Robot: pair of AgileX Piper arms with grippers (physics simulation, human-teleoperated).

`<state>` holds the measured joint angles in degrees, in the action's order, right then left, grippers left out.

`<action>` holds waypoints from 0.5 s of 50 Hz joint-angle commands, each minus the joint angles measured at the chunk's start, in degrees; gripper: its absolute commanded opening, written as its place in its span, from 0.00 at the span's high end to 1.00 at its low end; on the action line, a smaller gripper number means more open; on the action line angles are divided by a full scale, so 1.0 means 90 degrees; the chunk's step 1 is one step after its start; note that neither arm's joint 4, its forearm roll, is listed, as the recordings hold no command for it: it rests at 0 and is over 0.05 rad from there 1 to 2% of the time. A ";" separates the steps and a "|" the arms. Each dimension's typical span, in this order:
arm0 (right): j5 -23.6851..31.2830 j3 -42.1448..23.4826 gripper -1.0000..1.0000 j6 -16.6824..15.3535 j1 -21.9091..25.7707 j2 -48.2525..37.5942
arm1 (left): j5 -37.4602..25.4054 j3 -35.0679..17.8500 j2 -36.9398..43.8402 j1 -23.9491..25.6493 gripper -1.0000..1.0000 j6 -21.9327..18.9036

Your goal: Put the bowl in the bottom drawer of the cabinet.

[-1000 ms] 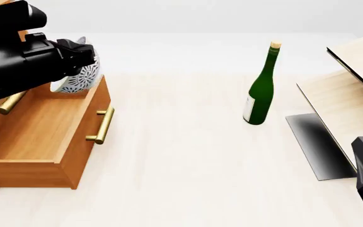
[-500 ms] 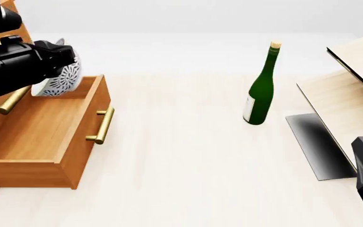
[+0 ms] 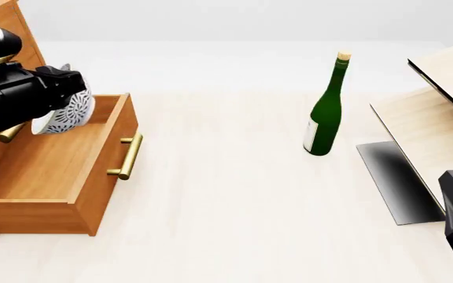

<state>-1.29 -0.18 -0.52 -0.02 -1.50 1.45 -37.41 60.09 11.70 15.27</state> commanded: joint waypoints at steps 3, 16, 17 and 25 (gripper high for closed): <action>0.0000 0.0000 0.00 -0.0001 0.0001 0.0001 | 0.0090 0.0065 0.0163 -0.0130 1.00 -0.0014; -0.0001 0.0000 0.00 0.0000 -0.0001 -0.0001 | 0.0029 0.0119 0.0228 -0.0298 1.00 -0.0161; 0.0000 0.0000 0.00 0.0001 0.0000 0.0001 | 0.0056 0.0153 0.0247 -0.0317 1.00 -0.0211; 0.0000 0.0000 0.00 0.0002 0.0000 0.0000 | 0.0081 0.0119 0.0302 -0.0475 1.00 -0.0310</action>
<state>-1.29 -0.18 -0.52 -0.02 -1.50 1.84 -36.15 62.41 8.87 13.59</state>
